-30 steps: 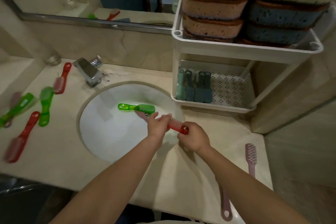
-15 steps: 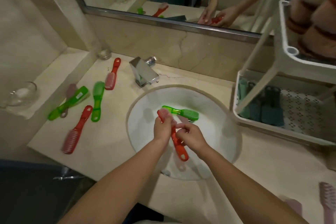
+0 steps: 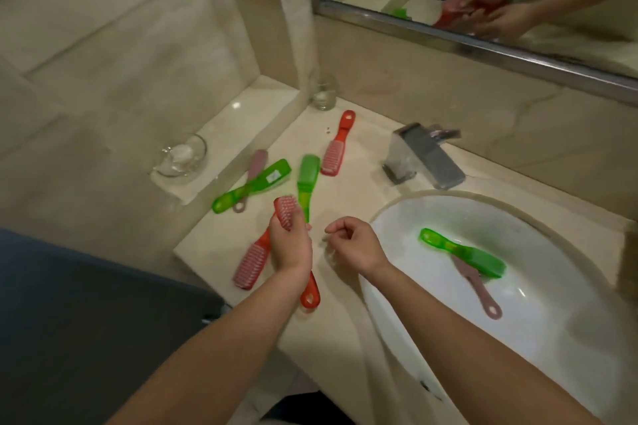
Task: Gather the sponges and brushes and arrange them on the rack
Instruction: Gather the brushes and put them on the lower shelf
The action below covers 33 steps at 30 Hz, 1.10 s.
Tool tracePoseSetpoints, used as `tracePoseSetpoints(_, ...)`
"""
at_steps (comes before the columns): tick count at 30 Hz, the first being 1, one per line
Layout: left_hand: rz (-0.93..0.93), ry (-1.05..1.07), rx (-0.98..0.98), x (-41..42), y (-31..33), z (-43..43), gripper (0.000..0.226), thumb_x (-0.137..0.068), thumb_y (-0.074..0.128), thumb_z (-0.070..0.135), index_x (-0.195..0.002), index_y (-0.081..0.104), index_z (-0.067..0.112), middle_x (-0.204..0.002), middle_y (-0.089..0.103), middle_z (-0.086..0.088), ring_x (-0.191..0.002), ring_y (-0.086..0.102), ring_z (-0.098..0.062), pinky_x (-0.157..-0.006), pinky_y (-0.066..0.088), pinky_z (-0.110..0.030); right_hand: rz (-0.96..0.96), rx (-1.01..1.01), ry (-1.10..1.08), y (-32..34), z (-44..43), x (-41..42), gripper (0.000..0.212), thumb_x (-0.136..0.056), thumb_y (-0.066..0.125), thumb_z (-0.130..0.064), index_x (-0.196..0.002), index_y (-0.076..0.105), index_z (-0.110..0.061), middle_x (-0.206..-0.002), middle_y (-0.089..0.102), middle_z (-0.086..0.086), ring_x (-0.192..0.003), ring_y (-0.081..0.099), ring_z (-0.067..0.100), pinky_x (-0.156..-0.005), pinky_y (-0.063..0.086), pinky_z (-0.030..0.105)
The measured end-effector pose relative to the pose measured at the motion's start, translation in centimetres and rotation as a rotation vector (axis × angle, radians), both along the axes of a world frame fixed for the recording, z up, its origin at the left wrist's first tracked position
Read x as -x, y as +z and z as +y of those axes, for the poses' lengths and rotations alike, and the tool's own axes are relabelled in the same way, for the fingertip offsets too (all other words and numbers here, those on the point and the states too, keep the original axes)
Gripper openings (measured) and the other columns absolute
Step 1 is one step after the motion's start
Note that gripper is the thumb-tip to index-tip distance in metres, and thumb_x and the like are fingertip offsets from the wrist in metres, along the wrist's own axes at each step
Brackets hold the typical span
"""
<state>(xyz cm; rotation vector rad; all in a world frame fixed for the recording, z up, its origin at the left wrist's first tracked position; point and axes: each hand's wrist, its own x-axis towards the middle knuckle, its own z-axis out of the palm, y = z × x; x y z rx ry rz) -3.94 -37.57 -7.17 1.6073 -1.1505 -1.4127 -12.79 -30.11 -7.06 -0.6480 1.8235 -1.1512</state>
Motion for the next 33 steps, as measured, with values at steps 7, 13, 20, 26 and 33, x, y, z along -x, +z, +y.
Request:
tracePoseSetpoints(7,-0.09,0.12,0.059,-6.6,0.6,-3.6,0.035,-0.078,0.053,0.058,-0.089,0.054,0.025,-0.082,0.066,-0.009,-0.077,0.065,-0.035,-0.078,0.055,-0.054,0.521,-0.016,0.489,-1.1,-6.6,-4.6,0.046,-0.073,0.061,-0.022,-0.119,0.066,-0.027,-0.121,0.063,-0.003,-0.114,0.049,0.021,-0.097,0.042,0.033)
tracePoseSetpoints(13,-0.037,0.176,-0.002,-10.4,0.4,-4.7,0.032,-0.088,0.057,0.043,-0.104,0.055,0.015,-0.079,0.062,-0.002,-0.07,0.055,-0.023,-0.074,0.053,-0.053,0.864,-0.001,0.822,-1.4,-8.8,-7.4,0.052,-0.08,0.06,-0.041,-0.132,0.055,-0.037,-0.14,0.047,-0.003,-0.145,0.017,0.028,-0.117,0.005,0.049)
tracePoseSetpoints(20,0.039,0.179,-0.062,-11.5,0.2,-5.0,0.024,-0.093,0.056,0.034,-0.101,0.054,0.011,-0.076,0.06,-0.004,-0.058,0.051,-0.016,-0.055,0.041,-0.027,1.037,0.02,0.921,-1.3,-9.9,-8.4,0.033,-0.077,0.061,-0.034,-0.109,0.06,-0.027,-0.111,0.058,0.0,-0.124,0.042,0.025,-0.117,0.004,0.053)
tracePoseSetpoints(26,0.047,0.188,0.086,-10.4,1.3,-5.3,0.027,-0.084,0.058,0.046,-0.096,0.059,0.022,-0.088,0.064,-0.005,-0.084,0.065,-0.027,-0.075,0.056,-0.045,1.052,0.138,0.689,-0.6,-9.5,-7.1,0.03,-0.074,0.061,-0.038,-0.101,0.054,-0.026,-0.094,0.064,-0.004,-0.095,0.061,0.023,-0.093,0.033,0.039)
tracePoseSetpoints(33,0.181,0.012,0.205,-5.0,4.2,-4.6,0.025,-0.076,0.059,0.052,-0.085,0.056,0.029,-0.075,0.059,-0.003,-0.054,0.048,-0.017,-0.049,0.036,-0.03,0.683,0.063,0.13,2.7,-6.2,-3.5,0.038,-0.074,0.065,-0.04,-0.108,0.054,-0.025,-0.087,0.065,-0.006,-0.078,0.062,0.02,-0.059,0.042,0.03)
